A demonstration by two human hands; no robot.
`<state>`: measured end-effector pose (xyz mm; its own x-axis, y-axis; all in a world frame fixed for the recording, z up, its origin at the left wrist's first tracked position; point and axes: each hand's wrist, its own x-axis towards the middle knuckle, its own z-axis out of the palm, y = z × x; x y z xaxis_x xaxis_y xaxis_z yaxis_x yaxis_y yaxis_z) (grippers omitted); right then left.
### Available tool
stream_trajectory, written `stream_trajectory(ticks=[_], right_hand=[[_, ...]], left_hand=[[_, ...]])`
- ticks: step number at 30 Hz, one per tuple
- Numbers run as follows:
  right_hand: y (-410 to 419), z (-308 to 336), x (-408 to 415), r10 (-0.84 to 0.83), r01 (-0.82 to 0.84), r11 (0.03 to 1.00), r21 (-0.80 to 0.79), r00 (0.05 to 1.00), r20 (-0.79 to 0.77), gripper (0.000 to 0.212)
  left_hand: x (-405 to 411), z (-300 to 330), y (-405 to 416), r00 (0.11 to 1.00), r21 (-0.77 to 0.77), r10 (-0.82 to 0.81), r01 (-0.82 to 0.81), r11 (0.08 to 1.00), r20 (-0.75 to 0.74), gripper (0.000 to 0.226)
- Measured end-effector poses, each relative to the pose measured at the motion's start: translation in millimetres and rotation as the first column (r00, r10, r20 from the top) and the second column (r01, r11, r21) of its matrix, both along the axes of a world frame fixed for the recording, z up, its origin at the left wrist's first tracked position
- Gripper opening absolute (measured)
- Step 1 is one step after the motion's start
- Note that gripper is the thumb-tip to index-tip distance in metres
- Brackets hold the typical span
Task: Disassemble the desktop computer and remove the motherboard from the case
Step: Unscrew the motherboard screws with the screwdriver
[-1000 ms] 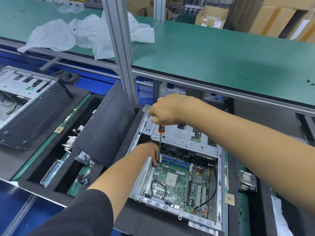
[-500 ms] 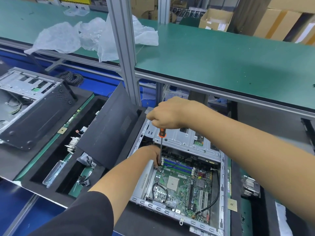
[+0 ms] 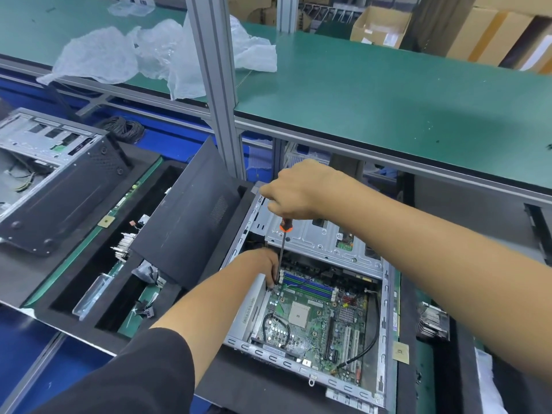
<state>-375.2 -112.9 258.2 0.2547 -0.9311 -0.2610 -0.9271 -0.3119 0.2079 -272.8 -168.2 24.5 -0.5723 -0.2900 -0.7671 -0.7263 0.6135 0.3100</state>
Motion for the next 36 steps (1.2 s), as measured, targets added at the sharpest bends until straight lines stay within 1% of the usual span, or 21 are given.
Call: stream_trajectory(ticks=[2,5,8,10,12,13,14,15,17,19,21,23,25,26,28,29,30,32,33,35,36], right_hand=[[-0.6,0.6,-4.9,0.017,-0.027,0.997,0.077,0.992,0.123,0.005],[3.3,3.0,-9.6,0.004,-0.066,0.982,0.178,0.944,0.33,0.024],[5.7,2.4,-13.0,-0.019,-0.075,0.972,0.224,0.919,0.393,0.03],[6.8,0.0,-13.2,-0.014,-0.036,0.985,0.17,0.958,0.288,0.018],[8.3,-1.4,-12.1,0.042,-0.041,0.999,-0.021,0.998,0.055,0.017],[9.3,-2.6,-12.1,0.064,-0.066,0.993,-0.093,0.998,-0.021,0.016],[10.2,-3.9,-12.1,0.073,-0.076,0.99,-0.116,0.997,-0.035,0.015],[11.0,-4.0,-11.6,0.075,-0.074,0.992,-0.099,0.997,0.004,0.012],[9.7,-2.3,-13.1,0.022,-0.029,0.999,0.033,0.983,0.185,0.004],[10.6,1.5,-12.1,-0.044,-0.014,0.988,0.155,0.93,0.366,0.023],[12.6,1.5,-12.7,-0.06,-0.033,0.98,0.196,0.893,0.447,0.034],[13.4,-0.1,-15.4,-0.08,-0.049,0.969,0.241,0.864,0.498,0.037],[13.5,-1.1,-18.1,-0.1,-0.03,0.965,0.262,0.878,0.468,0.03],[14.2,-0.8,-19.4,-0.069,-0.015,0.978,0.209,0.919,0.388,0.024],[15.4,-2.0,-23.3,0.041,-0.043,0.999,0.005,0.985,0.167,0.018],[16.5,-3.8,-25.5,0.066,-0.06,0.997,-0.051,0.992,0.111,0.016],[17.2,-5.4,-27.4,0.066,-0.059,0.997,-0.057,0.991,0.118,0.013],[18.4,-3.5,-29.8,0.005,-0.02,0.998,0.054,0.963,0.271,0.005],[19.4,-0.8,-29.8,-0.055,-0.003,0.989,0.148,0.923,0.382,0.008],[21.8,2.7,-29.6,-0.142,-0.039,0.955,0.295,0.812,0.566,0.027],[22.0,3.3,-30.3,-0.163,-0.057,0.941,0.333,0.785,0.597,0.034]], left_hand=[[0.2,0.3,-0.4,1.0,0.007,0.004,-0.004,1.0,-0.009,0.036],[0.8,2.3,0.1,1.0,0.028,0.01,-0.009,1.0,-0.01,0.037],[-0.2,4.2,0.7,1.0,0.045,-0.003,0.003,0.999,-0.005,0.038],[-1.9,4.3,0.7,1.0,0.051,-0.001,0.001,0.999,0.005,0.036],[-2.7,4.2,1.5,1.0,0.055,0.016,-0.016,0.998,0.008,0.034],[-2.3,2.9,1.5,1.0,0.043,0.008,-0.009,0.999,0.003,0.034],[-1.5,2.7,1.1,1.0,0.027,-0.008,0.009,1.0,-0.003,0.034],[-0.2,3.5,1.0,1.0,0.014,-0.021,0.021,1.0,-0.015,0.034],[1.5,4.1,-0.5,0.999,0.028,-0.028,0.029,0.999,-0.034,0.034],[1.7,6.1,-0.8,0.999,0.047,-0.035,0.036,0.998,-0.035,0.037],[-1.3,9.9,2.8,0.998,0.005,-0.057,0.057,0.998,0.008,0.044],[-8.0,9.8,7.0,0.991,-0.06,-0.096,0.102,0.993,0.088,0.049],[-14.6,7.2,11.9,0.983,-0.102,-0.108,0.124,0.987,0.151,0.049],[-16.5,6.4,13.4,0.979,-0.11,-0.103,0.123,0.986,0.175,0.05],[-17.2,5.1,14.3,0.981,-0.117,-0.067,0.09,0.989,0.183,0.05],[-16.6,4.9,14.0,0.985,-0.119,-0.058,0.078,0.99,0.165,0.049],[-15.7,4.7,13.5,0.987,-0.118,-0.06,0.078,0.99,0.147,0.046],[-12.6,6.4,11.9,0.99,-0.118,-0.077,0.091,0.989,0.117,0.043],[-11.1,7.0,10.9,0.991,-0.121,-0.082,0.095,0.988,0.107,0.042],[-8.7,7.6,9.3,0.993,-0.124,-0.083,0.093,0.988,0.088,0.041],[-8.6,7.9,9.6,0.994,-0.124,-0.08,0.089,0.988,0.078,0.04]])
